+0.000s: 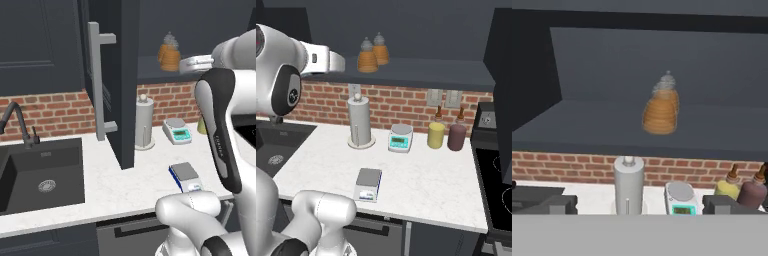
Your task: Pick the honey bottle and place it on the digital scale for weighing, and close the cabinet.
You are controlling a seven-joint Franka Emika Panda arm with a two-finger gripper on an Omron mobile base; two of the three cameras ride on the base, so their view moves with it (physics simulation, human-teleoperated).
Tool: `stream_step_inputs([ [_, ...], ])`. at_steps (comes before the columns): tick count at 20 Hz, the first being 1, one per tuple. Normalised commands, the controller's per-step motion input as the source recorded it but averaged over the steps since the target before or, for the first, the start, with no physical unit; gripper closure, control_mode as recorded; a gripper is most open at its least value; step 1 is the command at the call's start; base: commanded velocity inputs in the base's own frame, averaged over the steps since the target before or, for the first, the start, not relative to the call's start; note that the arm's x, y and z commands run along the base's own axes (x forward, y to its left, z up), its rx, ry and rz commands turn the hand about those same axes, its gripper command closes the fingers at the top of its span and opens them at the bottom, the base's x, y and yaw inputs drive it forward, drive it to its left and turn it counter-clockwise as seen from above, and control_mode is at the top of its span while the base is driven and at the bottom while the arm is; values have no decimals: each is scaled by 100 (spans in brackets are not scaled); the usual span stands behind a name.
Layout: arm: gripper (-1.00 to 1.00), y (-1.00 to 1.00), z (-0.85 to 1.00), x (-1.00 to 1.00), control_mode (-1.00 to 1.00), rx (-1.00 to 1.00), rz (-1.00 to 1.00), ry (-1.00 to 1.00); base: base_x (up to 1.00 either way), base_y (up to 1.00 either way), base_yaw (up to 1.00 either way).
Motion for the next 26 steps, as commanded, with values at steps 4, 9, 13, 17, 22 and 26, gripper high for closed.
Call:
stream_step_inputs([
  [4,-100,-26,10,16,-100,0,0,-3,0,0,0],
  [9,-100,-19,1,28,-100,0,0,0,0,0,0],
  [13,-100,-2,0,36,-100,0,0,-1,0,0,0],
  [17,-100,0,0,42,-100,0,0,-1,0,0,0],
  [22,-100,0,0,45,-100,0,0,-5,0,0,0],
  [26,-100,0,0,41,-100,0,0,-13,0,0,0],
])
